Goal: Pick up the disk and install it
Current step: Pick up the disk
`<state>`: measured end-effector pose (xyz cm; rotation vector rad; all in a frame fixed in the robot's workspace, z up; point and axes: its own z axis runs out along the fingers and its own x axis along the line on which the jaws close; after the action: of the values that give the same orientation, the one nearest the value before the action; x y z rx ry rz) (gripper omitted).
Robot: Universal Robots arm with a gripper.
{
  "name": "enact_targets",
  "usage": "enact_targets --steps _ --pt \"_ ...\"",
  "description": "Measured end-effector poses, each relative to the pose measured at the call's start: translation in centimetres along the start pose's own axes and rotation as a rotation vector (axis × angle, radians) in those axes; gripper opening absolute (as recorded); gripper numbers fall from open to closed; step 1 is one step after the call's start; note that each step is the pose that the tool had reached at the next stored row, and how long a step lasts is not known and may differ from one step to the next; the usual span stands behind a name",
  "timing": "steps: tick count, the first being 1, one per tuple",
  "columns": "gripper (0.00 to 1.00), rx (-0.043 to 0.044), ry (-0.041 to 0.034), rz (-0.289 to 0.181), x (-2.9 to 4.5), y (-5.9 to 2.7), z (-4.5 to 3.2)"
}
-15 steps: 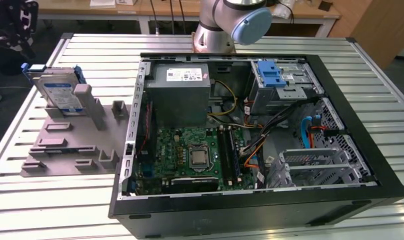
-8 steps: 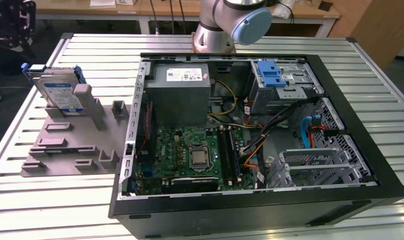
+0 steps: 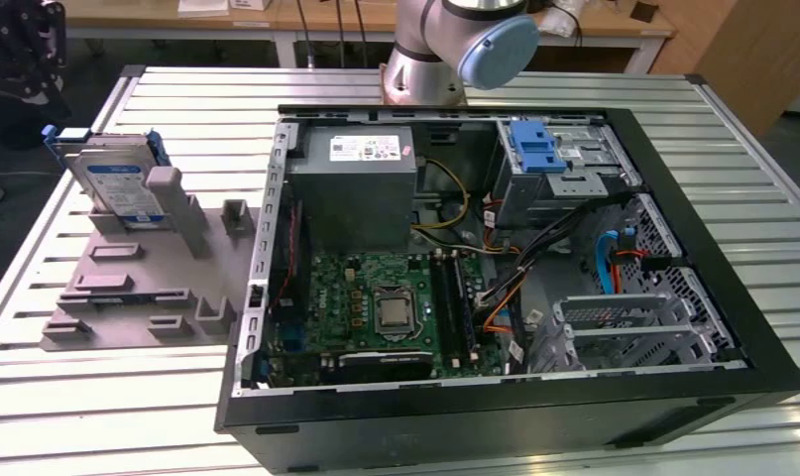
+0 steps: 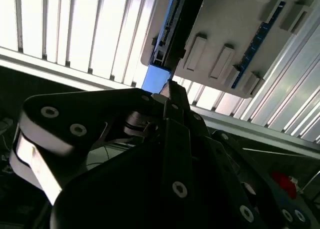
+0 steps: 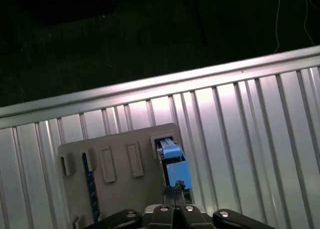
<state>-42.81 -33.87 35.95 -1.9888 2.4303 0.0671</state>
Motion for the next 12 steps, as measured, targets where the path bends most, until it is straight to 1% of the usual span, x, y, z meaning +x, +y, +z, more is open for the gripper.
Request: enact_targets --steps 2,3,9,10,11,12 --pt "0.11 -0.0006 0.0007 -0.026 0.00 0.00 0.01" --pt "0.11 -0.0006 0.0008 -0.030 0.00 0.00 0.02" --pt "0.11 -0.0007 0.0009 -0.031 0.00 0.00 0.01" --pt "0.17 -0.0007 0.0009 -0.031 0.00 0.00 0.01" --pt "0.17 -0.0007 0.0009 -0.031 0.00 0.00 0.01" --pt "0.29 -0.0007 0.0009 -0.031 0.00 0.00 0.01"
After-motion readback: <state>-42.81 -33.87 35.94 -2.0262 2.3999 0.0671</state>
